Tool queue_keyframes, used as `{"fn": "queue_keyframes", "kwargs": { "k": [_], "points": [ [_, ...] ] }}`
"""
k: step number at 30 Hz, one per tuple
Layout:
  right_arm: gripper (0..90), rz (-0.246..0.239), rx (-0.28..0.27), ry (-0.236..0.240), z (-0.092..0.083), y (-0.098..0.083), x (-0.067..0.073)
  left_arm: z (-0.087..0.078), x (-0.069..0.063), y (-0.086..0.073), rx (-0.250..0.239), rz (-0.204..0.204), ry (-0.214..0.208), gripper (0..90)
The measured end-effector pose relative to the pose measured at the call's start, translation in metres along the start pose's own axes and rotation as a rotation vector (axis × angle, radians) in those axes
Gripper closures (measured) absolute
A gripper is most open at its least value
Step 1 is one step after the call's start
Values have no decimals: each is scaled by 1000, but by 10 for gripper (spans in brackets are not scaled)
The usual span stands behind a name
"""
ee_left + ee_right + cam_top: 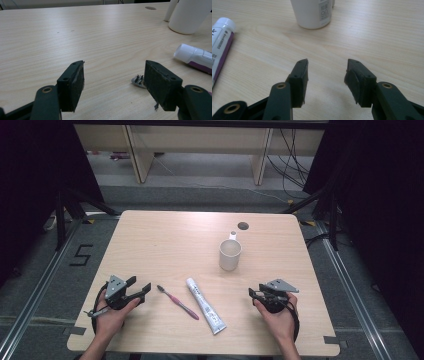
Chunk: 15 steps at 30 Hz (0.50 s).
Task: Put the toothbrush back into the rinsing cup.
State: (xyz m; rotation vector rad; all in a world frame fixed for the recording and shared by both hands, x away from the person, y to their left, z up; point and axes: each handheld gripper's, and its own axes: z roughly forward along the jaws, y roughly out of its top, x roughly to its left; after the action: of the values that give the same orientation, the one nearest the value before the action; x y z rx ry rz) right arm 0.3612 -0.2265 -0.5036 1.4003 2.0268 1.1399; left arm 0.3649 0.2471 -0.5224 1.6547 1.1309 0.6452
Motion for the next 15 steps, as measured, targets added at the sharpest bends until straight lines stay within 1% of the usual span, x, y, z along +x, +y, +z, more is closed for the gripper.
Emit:
{"fn": "queue_keyframes", "kwargs": {
  "k": [1,2,3,4,5,6,7,8,9,10,11,12,13,14,15],
  "points": [
    [529,35,10,1,0,0,2,0,0,0,3,-3,4,327],
    [530,32,10,1,0,0,1,1,1,0,1,-6,0,327],
    [530,-19,1,-8,2,1,-3,2,0,1,0,-11,5,328],
    [532,-10,11,-4,-1,2,-3,3,0,1,-2,-8,0,328],
    [533,7,-2,-8,-1,2,-1,3,-1,1,6,-2,8,328],
    [534,19,16,-6,-3,3,-1,3,-1,1,9,2,8,328],
    [536,3,3,-21,-1,2,-1,3,-1,1,9,2,8,328],
    [539,-28,1,-26,-3,3,-3,4,-2,1,8,13,8,327],
    [542,-27,4,-21,-5,4,-3,4,-2,1,3,16,-1,326],
    [545,2,20,-13,-6,4,1,3,-2,1,6,21,-1,325],
    [545,2,20,-13,-6,4,1,3,-2,1,6,21,-1,324],
    [553,-33,19,-28,-6,7,0,2,-3,1,6,19,-2,324],
    [553,-33,19,-28,-6,7,0,2,-3,1,6,19,-2,323],
    [555,-15,19,-21,-5,7,2,2,-3,1,8,23,-2,323],
    [556,0,34,-13,-5,8,6,2,-3,1,7,29,-3,323]
  ]
}}
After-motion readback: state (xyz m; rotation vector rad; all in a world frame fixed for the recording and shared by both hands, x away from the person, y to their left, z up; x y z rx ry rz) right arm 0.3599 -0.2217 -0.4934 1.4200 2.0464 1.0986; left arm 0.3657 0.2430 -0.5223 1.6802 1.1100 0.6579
